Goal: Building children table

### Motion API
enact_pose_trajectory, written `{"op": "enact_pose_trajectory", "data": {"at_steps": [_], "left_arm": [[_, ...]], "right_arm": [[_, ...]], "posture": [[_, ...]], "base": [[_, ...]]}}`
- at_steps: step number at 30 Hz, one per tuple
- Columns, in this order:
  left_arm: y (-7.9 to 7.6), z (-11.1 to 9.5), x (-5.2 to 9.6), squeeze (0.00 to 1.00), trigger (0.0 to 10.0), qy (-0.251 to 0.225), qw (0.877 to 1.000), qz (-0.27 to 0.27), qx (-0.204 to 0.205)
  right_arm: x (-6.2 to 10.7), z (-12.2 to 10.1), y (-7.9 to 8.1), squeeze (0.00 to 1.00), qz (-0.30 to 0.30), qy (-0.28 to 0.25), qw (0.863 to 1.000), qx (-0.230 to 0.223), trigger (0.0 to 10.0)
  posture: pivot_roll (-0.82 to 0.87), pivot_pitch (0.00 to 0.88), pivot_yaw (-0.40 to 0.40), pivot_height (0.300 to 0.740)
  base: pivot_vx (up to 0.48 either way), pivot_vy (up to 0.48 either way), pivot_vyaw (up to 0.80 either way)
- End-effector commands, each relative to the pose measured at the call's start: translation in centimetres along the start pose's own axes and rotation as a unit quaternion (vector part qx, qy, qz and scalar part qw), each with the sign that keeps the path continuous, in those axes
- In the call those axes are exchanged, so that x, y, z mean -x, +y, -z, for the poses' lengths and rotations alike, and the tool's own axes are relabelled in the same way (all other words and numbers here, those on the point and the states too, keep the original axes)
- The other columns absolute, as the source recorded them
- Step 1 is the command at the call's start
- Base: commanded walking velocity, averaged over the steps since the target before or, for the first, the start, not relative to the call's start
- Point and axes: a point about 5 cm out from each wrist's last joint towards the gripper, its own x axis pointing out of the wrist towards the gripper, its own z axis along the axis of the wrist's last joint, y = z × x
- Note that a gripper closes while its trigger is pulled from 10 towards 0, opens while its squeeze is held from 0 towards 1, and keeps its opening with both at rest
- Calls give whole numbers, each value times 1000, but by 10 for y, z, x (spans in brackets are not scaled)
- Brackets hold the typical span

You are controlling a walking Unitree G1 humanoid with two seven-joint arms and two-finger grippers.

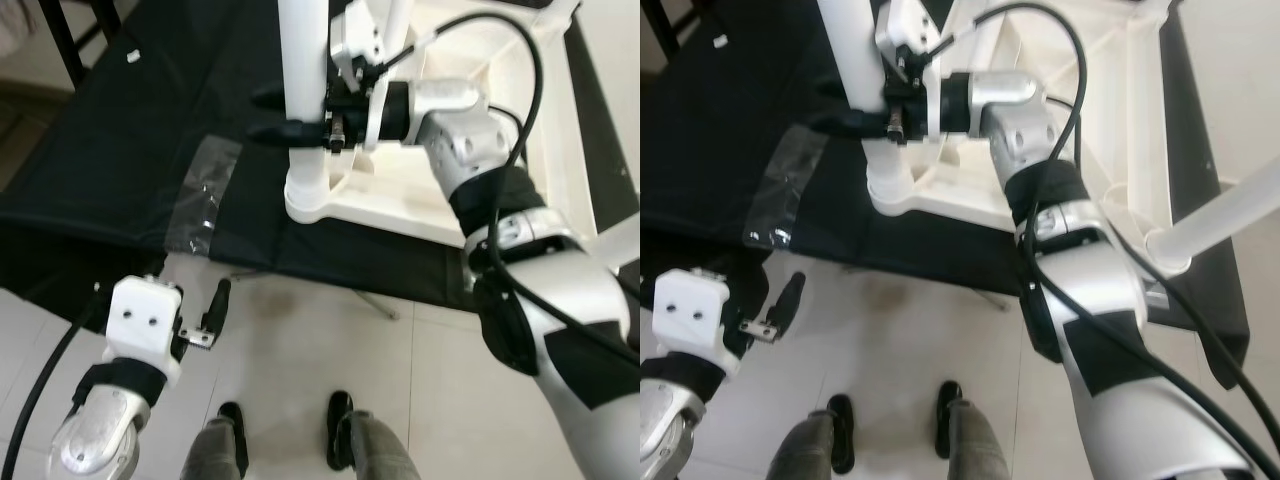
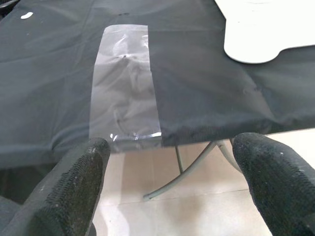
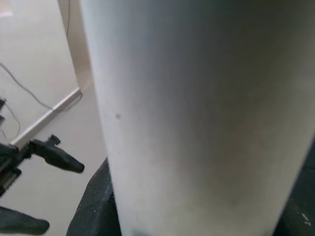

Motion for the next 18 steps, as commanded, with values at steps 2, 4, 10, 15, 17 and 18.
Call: {"op": "enact_pose_trajectory", "data": {"at_steps": [2, 4, 10, 15, 17, 18], "left_arm": [[0, 4, 2, 0, 10000, 10, 1000, 1, -2], [0, 4, 2, 0, 10000, 10, 1000, 0, -2], [0, 4, 2, 0, 10000, 9, 1000, -1, -3], [0, 4, 2, 0, 10000, 8, 1000, -2, -3], [0, 4, 2, 0, 10000, 8, 1000, -2, -4], [1, 3, 1, 0, 10000, 6, 1000, -4, -6]], "right_arm": [[3, 48, 10, 0, 3, 50, 995, -91, 10000], [5, 48, 9, 0, 14, 38, 994, -102, 10000], [6, 51, 9, 0, 26, 20, 992, -123, 10000], [6, 48, 10, 0, 15, 16, 993, -114, 10000], [6, 48, 10, 0, 12, 15, 994, -112, 10000], [7, 42, 9, 0, 4, 16, 995, -97, 10000]], "posture": [[20, 418, -69, 740], [23, 415, -69, 740], [25, 415, -68, 740], [26, 412, -69, 740], [26, 412, -69, 740], [26, 410, -72, 740]], "base": [[0, 0, 0], [0, 0, 0], [0, 0, 0], [0, 0, 0], [0, 0, 0], [0, 0, 0]]}}
